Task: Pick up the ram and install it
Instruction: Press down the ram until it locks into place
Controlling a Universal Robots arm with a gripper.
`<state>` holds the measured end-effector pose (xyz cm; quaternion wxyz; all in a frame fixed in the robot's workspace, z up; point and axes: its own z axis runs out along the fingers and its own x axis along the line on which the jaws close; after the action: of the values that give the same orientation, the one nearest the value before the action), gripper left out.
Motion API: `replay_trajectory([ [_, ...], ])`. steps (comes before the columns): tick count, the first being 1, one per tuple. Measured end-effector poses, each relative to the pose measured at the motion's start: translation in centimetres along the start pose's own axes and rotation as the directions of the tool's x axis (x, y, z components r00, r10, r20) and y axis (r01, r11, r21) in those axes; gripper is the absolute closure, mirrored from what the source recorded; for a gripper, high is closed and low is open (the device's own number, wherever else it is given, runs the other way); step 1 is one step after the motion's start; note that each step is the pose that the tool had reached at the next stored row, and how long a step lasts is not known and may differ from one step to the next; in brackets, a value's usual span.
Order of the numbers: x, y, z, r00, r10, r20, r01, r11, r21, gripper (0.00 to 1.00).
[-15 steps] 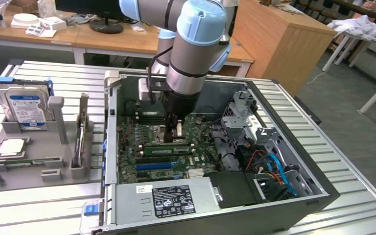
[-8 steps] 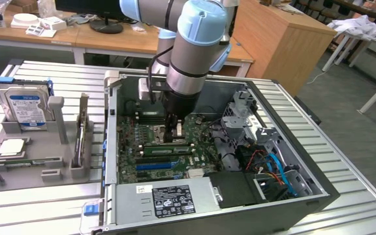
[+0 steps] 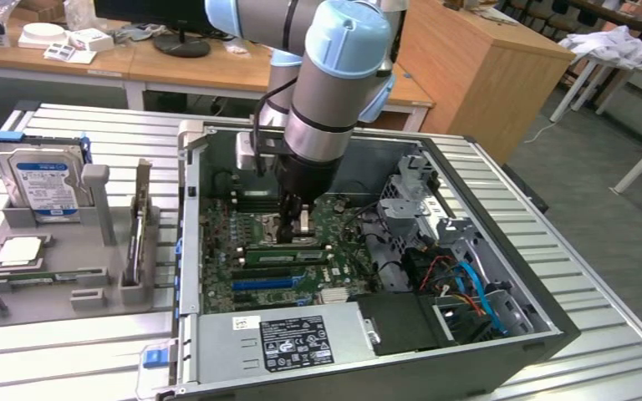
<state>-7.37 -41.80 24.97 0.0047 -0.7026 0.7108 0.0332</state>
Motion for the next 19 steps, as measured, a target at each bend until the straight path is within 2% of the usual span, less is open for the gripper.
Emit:
replay_trajectory([
  [19, -0.17, 0.58, 0.09, 1.0, 0.0, -0.0004, 0.0, 1.0, -0.0002, 0.89],
])
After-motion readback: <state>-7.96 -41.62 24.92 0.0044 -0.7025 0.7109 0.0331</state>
